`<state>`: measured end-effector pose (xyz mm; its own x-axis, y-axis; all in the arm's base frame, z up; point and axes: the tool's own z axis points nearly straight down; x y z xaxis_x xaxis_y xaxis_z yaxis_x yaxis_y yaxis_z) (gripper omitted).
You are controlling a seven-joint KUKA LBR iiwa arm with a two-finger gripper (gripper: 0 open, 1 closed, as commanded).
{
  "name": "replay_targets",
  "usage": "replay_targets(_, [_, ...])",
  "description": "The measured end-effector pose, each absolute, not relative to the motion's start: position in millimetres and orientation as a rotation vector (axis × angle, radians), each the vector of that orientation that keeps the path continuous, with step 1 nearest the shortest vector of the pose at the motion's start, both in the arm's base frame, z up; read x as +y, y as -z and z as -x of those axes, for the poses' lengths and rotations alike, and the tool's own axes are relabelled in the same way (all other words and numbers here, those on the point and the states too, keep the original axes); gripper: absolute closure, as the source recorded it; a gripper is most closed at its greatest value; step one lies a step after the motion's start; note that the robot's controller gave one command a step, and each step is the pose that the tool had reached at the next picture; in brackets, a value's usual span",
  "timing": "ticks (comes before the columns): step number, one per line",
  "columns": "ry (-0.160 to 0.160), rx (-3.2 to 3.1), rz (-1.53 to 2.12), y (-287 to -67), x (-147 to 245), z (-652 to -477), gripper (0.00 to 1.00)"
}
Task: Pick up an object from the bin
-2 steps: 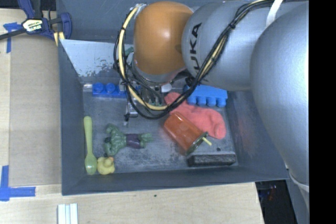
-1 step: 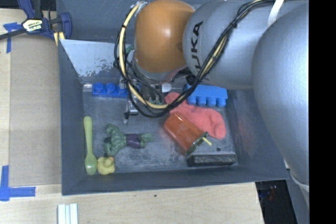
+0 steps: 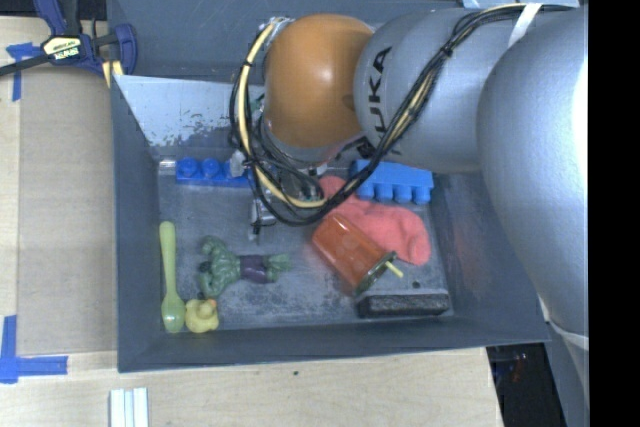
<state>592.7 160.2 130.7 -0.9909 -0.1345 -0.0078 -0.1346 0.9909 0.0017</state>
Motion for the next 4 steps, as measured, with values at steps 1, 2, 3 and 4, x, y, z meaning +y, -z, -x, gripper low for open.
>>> replay_targets(1, [-0.001, 3.111, 0.406, -108, 114, -583.2, 0.0])
replay_targets(2, [-0.002, 3.077, 0.598, -87, 75, -620.9, 0.0])
replay_targets(3, [-0.003, 3.083, 0.597, -120, 49, -584.6, 0.0])
replay_targets(4, [0.001, 3.066, 0.62, -118, 53, -592.4, 0.0])
